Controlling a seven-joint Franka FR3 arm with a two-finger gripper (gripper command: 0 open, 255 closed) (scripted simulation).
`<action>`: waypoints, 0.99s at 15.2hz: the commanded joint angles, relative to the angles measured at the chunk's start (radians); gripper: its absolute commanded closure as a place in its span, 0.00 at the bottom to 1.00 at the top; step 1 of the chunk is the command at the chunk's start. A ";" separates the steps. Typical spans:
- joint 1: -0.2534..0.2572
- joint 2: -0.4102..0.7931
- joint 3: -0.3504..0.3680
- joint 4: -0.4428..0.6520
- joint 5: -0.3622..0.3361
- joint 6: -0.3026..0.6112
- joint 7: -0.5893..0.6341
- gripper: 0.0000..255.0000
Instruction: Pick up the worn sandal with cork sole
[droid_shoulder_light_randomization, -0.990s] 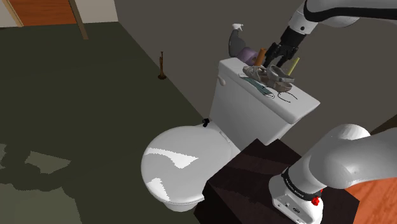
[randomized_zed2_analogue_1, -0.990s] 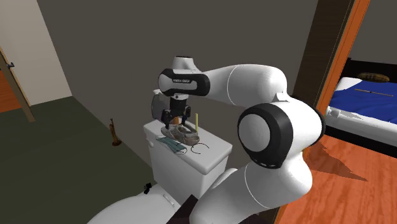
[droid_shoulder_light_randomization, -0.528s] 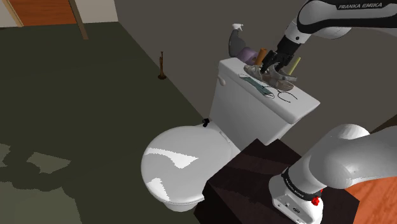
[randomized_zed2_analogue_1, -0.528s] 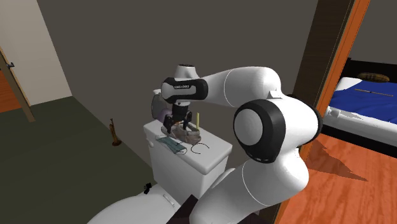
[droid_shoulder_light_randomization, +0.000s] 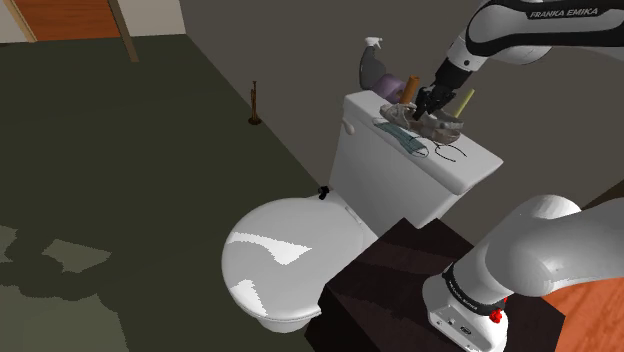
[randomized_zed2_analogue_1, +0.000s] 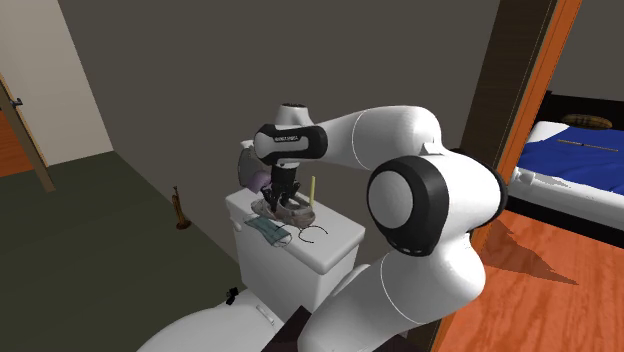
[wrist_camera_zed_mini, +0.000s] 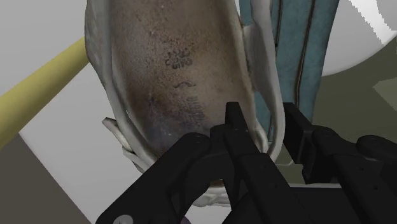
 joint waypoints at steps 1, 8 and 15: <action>0.003 0.007 0.000 -0.003 0.002 0.002 -0.001 1.00; 0.003 -0.006 0.010 0.041 0.003 -0.055 0.007 1.00; 0.007 -0.011 0.025 0.130 0.009 -0.148 0.017 1.00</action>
